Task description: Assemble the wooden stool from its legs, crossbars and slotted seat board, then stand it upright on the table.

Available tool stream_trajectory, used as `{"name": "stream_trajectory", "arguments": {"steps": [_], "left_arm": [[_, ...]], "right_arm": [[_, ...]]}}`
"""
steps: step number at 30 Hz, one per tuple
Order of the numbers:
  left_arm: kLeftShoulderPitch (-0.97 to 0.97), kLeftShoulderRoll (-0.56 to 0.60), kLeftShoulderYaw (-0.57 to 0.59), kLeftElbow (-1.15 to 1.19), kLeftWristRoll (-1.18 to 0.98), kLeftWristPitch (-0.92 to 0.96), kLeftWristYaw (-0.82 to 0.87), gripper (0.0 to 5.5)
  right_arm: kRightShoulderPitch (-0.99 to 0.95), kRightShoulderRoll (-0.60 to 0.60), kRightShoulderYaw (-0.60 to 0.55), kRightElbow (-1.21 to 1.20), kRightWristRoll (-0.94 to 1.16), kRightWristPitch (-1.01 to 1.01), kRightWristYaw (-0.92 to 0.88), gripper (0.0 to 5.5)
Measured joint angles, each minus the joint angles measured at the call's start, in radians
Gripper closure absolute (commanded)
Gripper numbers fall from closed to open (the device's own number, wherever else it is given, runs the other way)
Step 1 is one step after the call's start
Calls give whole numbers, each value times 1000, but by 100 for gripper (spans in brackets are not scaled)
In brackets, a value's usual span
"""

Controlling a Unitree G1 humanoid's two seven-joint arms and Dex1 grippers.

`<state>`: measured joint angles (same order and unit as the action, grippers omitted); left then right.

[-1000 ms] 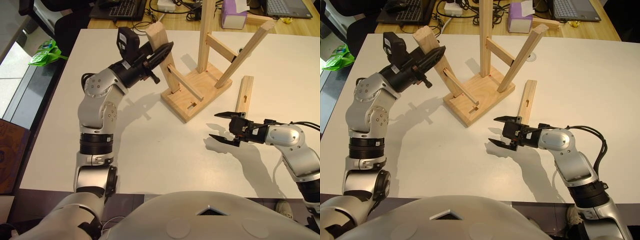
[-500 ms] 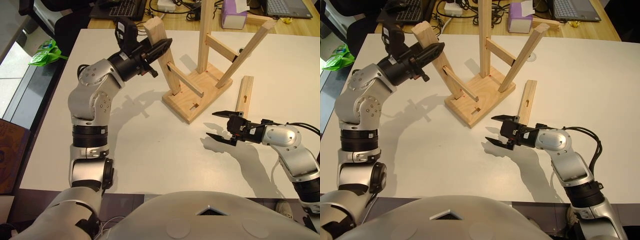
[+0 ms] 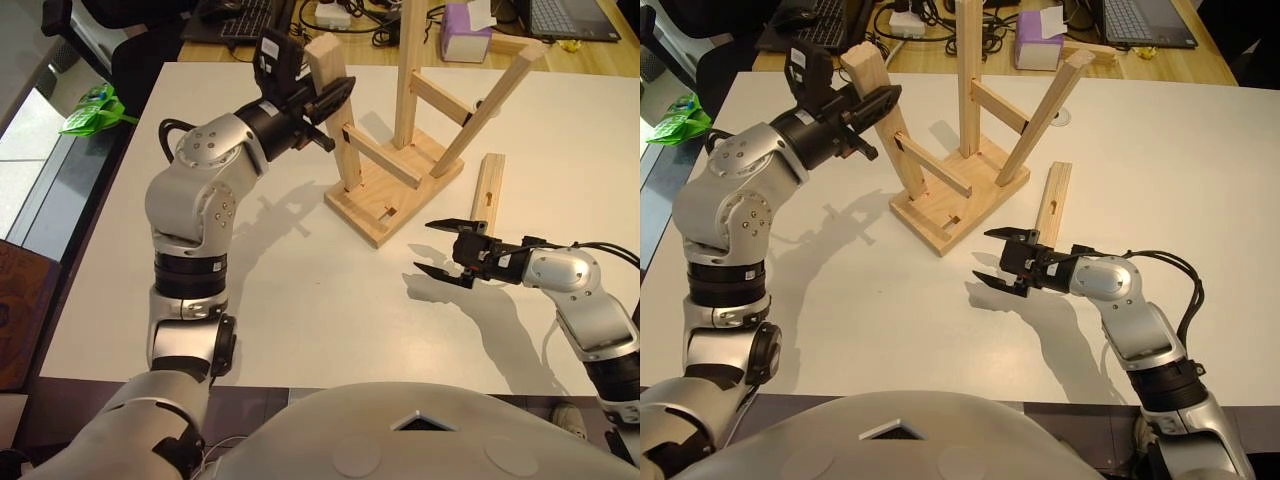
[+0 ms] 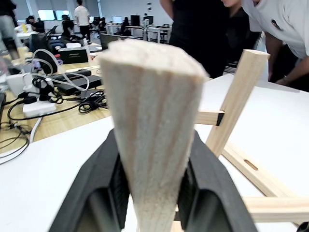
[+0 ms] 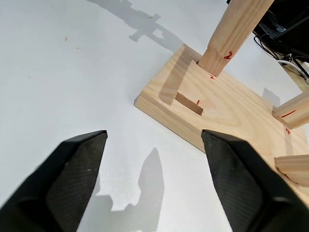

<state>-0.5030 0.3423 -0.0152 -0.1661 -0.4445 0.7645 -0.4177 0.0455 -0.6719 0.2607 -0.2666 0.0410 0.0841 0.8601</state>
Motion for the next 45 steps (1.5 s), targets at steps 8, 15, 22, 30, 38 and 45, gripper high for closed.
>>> {"name": "stream_trajectory", "arguments": {"steps": [8, 15, 22, 30, 38, 45], "left_arm": [[9, 8, 22, 6, -24, 70, 9, 448], [58, 8, -47, -42, 25, -39, 3, 448], [63, -47, -5, -37, 1, -14, 41, 448], [44, -65, 7, -30, 1, 3, 52, 419], [5, -88, 64, -30, -18, 4, 80, 286], [-11, -89, 64, -72, -18, -8, 87, 237]], "right_arm": [[0, 9, 4, 1, -10, -15, -6, 189], [-1, 25, 11, 8, -19, -18, -8, 189], [-5, 25, 14, 32, -42, -37, -8, 189], [0, 25, 23, 37, -59, -48, -8, 189], [28, 33, 51, 45, -80, -60, -19, 189], [29, 33, 52, 59, -87, -66, -19, 189]]}}
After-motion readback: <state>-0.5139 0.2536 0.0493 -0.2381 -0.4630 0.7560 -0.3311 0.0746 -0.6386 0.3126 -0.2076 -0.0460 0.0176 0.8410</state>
